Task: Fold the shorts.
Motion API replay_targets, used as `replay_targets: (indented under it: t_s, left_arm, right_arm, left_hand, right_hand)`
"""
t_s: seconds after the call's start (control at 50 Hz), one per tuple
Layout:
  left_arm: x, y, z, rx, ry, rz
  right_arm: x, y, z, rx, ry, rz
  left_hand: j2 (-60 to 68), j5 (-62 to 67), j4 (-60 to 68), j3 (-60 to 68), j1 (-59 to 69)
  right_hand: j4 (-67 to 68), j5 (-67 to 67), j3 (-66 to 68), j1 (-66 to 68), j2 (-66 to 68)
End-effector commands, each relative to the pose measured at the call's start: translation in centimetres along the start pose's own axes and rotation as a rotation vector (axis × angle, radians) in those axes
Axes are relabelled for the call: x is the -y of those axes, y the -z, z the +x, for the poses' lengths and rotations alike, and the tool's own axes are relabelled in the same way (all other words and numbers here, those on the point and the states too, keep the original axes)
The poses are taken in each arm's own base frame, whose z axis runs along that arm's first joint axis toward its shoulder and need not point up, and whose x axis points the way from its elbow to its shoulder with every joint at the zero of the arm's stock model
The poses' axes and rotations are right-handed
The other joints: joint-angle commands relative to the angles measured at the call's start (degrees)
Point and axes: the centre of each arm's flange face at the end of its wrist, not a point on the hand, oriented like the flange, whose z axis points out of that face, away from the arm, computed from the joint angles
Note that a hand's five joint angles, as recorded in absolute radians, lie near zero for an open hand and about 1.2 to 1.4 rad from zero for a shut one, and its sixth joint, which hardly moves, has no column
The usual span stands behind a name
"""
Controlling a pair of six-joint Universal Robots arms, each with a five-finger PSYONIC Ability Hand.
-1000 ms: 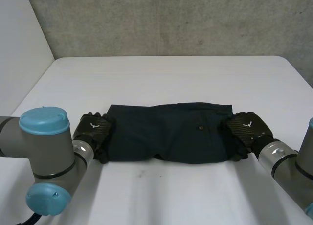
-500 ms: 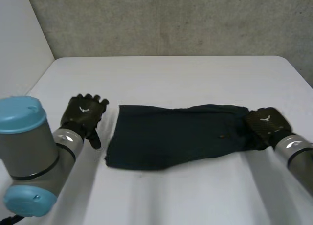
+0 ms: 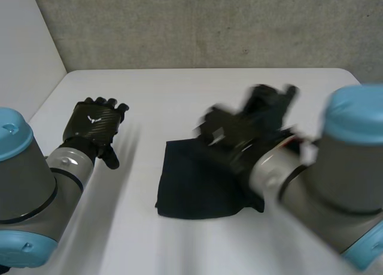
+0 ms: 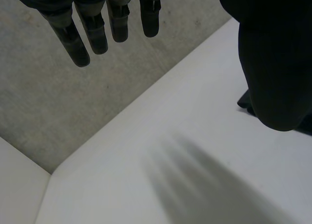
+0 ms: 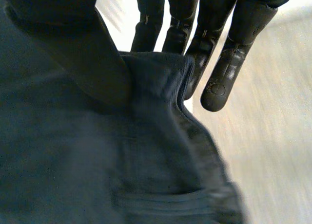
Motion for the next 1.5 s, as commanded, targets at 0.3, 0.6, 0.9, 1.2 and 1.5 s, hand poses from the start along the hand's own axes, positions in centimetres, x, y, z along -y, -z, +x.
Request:
replay_targets:
  t_s: [0.3, 0.6, 0.9, 1.2, 1.5]
  left_arm:
    - [6.0, -0.8, 0.9, -0.015, 0.056, 0.196]
    - [-0.9, -0.1, 9.0, -0.249, 0.129, -0.133]
    - [-4.6, -0.5, 10.0, -0.234, 0.076, -0.283]
    - [13.2, 1.5, -2.0, 0.001, 0.218, 0.174]
    - [15.5, 4.9, -7.5, 0.016, 0.251, 0.123]
  right_arm:
    - [-0.6, -0.7, 4.1, -0.091, -0.817, 0.074]
    - [-8.5, -3.8, -0.9, -0.079, -0.986, -0.258]
    - [-10.7, -4.8, -2.5, -0.050, -0.935, -0.325]
    - [-4.7, 3.4, 16.3, -0.754, -0.850, -0.084]
    - [-4.8, 6.7, 18.7, -0.771, -0.888, -0.214]
  left_hand:
    - [-1.48, -2.49, -1.55, -2.17, -0.74]
    - [-0.64, -1.65, -0.70, -1.33, 0.10]
    - [-0.47, -1.48, -0.54, -1.16, 0.27]
    - [0.37, -0.64, 0.30, -0.32, 1.11]
    - [-1.65, -2.65, -1.71, -2.34, -0.91]
  right_hand:
    - [-58.36, -55.22, -58.25, -45.38, -57.22]
    - [-58.36, -55.22, -58.25, -45.38, -57.22]
    - [-58.36, -55.22, -58.25, -45.38, -57.22]
    - [-58.36, -55.22, -58.25, -45.38, -57.22]
    - [-58.36, -55.22, -58.25, -45.38, -57.22]
